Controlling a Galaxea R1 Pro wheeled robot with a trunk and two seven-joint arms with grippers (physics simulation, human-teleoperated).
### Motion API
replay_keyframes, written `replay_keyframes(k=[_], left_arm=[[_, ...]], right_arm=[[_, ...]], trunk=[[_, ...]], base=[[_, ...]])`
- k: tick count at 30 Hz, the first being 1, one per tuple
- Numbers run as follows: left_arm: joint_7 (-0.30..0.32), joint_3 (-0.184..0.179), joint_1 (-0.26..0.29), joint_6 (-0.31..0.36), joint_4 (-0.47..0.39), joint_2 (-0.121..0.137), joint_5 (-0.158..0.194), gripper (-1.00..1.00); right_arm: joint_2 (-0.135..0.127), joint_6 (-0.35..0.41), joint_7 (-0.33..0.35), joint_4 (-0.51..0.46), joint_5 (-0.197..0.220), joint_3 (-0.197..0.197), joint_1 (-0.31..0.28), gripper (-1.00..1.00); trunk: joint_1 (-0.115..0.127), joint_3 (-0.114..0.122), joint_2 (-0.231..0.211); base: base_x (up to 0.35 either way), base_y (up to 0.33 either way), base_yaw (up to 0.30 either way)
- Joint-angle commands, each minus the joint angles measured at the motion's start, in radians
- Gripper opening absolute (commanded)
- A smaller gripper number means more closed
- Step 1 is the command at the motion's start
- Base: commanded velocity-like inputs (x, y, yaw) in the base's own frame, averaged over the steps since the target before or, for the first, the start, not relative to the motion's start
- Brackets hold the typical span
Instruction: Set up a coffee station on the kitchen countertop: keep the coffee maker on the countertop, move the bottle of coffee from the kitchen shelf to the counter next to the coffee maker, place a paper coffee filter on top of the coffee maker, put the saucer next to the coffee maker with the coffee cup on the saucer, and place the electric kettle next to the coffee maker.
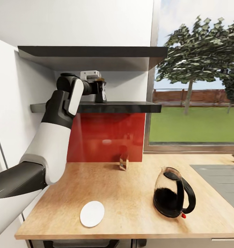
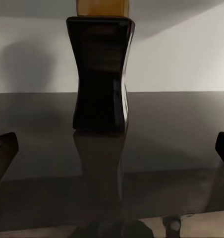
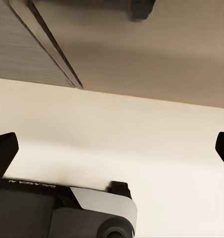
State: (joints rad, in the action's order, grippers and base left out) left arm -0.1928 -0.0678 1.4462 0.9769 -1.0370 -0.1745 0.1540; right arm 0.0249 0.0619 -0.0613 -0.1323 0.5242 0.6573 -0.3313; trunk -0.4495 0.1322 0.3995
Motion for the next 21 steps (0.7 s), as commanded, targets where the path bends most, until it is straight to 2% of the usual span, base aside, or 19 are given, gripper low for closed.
replay_keyframes(k=[1,5,13,21], left_arm=[[-0.010,-0.001,0.000,0.003,-0.001,0.000,0.010,1.00],[-0.010,-0.001,0.000,0.003,-0.001,0.000,0.010,1.00],[-0.010,-0.001,0.000,0.002,-0.001,0.000,0.010,1.00],[-0.010,0.000,0.000,0.002,-0.001,0.000,0.010,1.00]], right_arm=[[0.000,0.006,-0.006,-0.002,0.007,0.008,0.000,1.00],[0.000,0.006,-0.006,-0.003,0.007,0.008,0.000,1.00],[0.000,0.006,-0.006,-0.003,0.007,0.008,0.000,1.00],[0.000,0.006,-0.006,-0.003,0.007,0.008,0.000,1.00]], trunk=[[-0.001,0.000,0.001],[-0.001,0.000,0.001],[-0.001,0.000,0.001],[-0.001,0.000,0.001]], base=[[0.171,0.000,0.000],[0.235,0.000,0.000],[0.062,0.000,0.000],[0.160,0.000,0.000]])
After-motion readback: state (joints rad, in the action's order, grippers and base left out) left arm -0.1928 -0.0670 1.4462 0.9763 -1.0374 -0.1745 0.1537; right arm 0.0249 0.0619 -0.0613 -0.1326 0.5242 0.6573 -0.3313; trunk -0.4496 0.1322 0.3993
